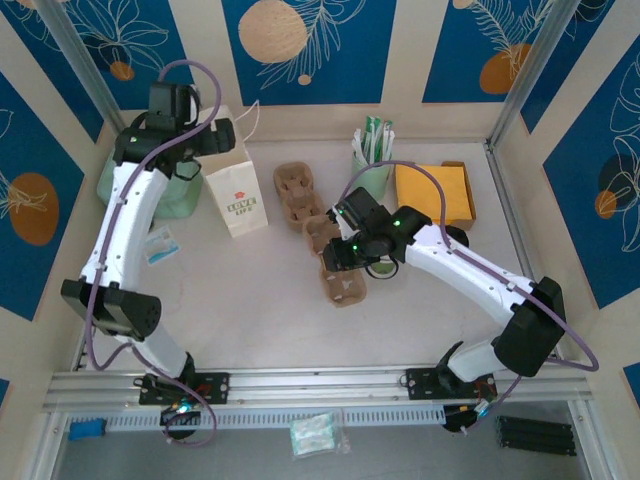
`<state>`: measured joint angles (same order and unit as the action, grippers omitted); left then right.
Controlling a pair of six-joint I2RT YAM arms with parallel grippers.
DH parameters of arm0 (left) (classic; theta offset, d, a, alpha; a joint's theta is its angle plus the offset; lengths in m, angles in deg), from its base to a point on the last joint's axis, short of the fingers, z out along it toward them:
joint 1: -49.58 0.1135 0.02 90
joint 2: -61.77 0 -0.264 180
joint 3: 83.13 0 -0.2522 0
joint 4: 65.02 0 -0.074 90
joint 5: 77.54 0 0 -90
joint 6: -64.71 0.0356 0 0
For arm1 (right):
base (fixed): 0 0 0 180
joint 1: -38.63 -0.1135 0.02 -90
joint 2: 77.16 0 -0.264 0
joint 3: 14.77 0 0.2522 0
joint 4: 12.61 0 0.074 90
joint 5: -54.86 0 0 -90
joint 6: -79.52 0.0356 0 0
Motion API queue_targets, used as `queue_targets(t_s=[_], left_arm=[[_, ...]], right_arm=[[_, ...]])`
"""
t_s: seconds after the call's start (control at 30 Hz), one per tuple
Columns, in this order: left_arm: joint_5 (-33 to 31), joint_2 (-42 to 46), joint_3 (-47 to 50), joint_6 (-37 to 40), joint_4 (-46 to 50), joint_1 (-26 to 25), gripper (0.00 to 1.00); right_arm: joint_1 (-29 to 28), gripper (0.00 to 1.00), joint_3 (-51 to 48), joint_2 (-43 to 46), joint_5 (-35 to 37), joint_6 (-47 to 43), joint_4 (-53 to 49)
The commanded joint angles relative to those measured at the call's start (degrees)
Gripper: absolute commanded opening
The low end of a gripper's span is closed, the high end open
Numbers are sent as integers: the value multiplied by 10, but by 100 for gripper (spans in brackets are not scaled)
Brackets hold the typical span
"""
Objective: Pack the takeout coffee
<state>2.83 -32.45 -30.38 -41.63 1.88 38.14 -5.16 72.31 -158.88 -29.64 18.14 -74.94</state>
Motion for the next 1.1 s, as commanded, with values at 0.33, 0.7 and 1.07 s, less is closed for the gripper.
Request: queue_targets(t_s=[0.33, 0.7, 1.07], left_arm=[[176, -40, -29, 90, 80, 6, 99], [187, -119, -82, 124, 112, -9, 99], [214, -142, -86, 153, 155, -27, 99]], right_arm=[[-2, 36, 11, -13, -29, -6, 4], [-7, 36, 14, -15, -23, 4, -2], [23, 36, 23, 10, -16, -10, -20]])
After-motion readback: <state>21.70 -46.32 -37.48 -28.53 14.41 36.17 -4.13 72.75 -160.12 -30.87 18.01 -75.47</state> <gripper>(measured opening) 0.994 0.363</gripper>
